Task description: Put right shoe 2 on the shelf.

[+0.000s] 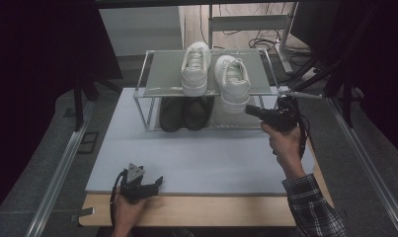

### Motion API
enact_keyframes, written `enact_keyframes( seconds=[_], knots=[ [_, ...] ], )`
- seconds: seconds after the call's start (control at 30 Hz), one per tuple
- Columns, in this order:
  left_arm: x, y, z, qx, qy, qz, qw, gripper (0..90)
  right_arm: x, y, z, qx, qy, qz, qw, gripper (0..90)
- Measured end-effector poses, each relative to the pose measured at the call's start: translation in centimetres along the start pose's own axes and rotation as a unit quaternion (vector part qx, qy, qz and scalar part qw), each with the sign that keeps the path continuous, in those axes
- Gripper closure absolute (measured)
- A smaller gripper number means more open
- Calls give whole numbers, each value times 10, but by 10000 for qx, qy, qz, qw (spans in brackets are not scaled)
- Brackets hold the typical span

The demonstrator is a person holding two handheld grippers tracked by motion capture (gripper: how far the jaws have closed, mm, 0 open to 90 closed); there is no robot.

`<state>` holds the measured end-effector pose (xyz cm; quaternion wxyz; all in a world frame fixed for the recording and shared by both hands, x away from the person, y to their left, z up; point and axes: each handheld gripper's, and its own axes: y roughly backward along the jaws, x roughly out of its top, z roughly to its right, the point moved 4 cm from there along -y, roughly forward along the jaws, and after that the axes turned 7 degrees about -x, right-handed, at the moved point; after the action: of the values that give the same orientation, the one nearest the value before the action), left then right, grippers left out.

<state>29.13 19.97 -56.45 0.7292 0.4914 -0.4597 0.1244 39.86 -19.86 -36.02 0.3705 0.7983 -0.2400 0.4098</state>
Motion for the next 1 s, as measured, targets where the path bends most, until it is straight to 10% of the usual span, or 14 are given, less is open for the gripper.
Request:
enact_keyframes(
  seconds=[1.0],
  knots=[
    [0,0,0,-5,-2,-12,10000,128,14,-43,2,-154,-206,31,9997,894]
  ],
)
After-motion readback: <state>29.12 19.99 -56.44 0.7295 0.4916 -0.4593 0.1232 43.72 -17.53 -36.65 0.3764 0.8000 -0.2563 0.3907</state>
